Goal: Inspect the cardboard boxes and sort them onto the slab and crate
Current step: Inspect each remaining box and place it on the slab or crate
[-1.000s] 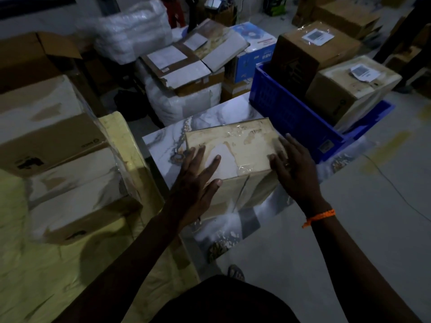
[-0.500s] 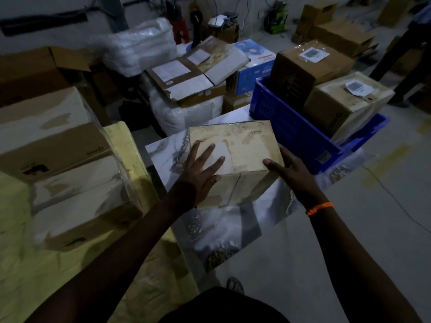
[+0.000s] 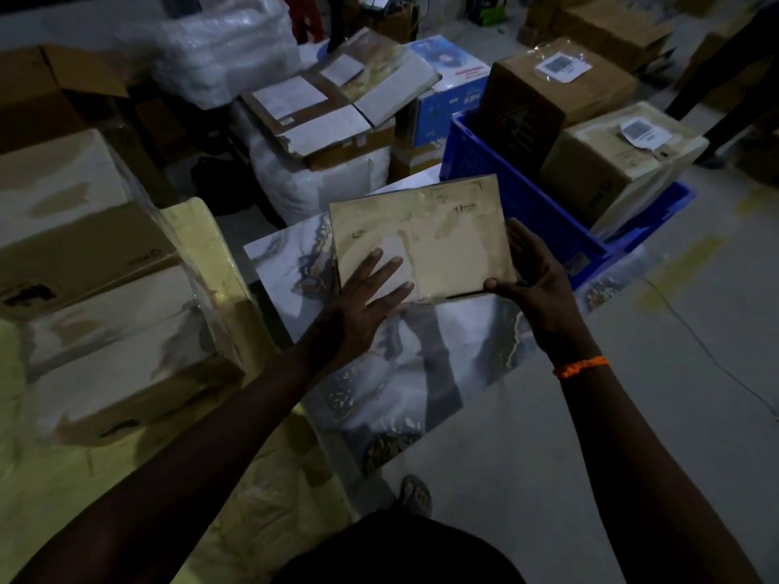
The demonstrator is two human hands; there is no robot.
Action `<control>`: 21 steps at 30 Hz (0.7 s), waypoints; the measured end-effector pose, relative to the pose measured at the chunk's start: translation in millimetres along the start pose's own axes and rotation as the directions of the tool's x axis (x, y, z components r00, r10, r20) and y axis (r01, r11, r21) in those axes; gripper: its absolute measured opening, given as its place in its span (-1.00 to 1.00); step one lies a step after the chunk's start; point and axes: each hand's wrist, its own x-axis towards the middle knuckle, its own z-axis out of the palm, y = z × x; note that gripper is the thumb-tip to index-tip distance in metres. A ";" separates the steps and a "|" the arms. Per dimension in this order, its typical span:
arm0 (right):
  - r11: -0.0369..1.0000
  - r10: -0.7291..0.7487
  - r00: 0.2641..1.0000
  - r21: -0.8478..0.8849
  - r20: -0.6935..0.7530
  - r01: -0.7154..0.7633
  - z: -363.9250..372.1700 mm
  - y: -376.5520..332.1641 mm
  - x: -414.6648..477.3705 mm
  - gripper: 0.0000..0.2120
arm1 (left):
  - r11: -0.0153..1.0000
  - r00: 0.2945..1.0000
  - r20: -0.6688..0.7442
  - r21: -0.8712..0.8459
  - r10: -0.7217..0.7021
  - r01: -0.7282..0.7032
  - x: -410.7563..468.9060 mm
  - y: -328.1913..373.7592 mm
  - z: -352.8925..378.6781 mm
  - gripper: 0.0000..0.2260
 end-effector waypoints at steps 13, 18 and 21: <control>0.988 0.156 0.978 0.042 -0.140 -0.152 33.8 65.3 -71.2 -0.57 | 0.844 0.871 0.043 -0.231 -0.489 0.485 -19.9 11.3 -1.9 -0.40; 0.953 0.303 0.942 0.061 -0.148 -0.297 40.2 91.9 -93.0 -0.60 | 0.840 0.866 0.143 -0.212 -0.480 0.500 -71.8 31.5 18.8 -0.55; 0.930 0.368 0.921 0.031 -0.130 -0.367 37.2 105.1 -118.8 -0.59 | 0.817 0.862 0.199 -0.277 -0.467 0.506 -100.3 55.2 17.9 -0.65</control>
